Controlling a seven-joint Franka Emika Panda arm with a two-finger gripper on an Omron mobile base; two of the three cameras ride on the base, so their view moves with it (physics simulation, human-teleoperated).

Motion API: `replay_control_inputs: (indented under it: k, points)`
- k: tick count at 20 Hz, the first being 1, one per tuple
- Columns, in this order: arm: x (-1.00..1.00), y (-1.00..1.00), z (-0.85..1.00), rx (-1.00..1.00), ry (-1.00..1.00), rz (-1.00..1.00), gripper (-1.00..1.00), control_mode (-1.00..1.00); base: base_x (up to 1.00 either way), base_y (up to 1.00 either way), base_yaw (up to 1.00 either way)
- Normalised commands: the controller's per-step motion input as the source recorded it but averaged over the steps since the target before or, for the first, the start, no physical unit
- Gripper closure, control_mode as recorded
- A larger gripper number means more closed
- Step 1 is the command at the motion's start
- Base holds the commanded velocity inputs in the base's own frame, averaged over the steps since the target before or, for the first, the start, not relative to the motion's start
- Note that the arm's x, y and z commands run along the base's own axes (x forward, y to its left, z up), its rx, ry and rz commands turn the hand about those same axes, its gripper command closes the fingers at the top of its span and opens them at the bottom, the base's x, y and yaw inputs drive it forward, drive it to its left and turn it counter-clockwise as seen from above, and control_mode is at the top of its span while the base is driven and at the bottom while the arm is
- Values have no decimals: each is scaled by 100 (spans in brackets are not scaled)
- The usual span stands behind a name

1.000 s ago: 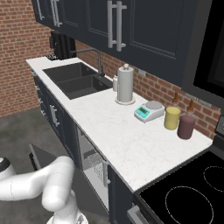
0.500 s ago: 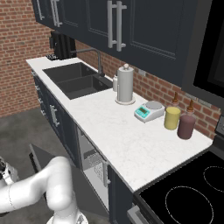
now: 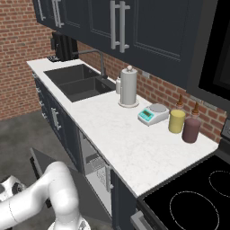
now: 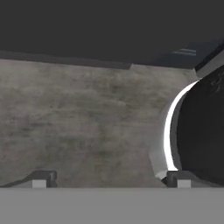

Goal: Pick up the cup and bowl from the counter, place them in the dishwasher, and close the dishwasher door.

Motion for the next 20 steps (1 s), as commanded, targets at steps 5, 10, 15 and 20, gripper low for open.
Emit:
replay_control_inputs:
  k: [5, 10, 15, 20]
  points:
    - [0, 3, -100, -34, -3, 0, -100, -100, 0, 0, 0]
    - [4, 16, -99, -43, -13, 0, -100, -100, 0, 0, 0]
    - [24, -6, -60, -42, -19, -1, -100, -100, 0, 0, 0]
    - [67, -19, -19, -33, -23, -3, -100, -100, 0, 0, 0]
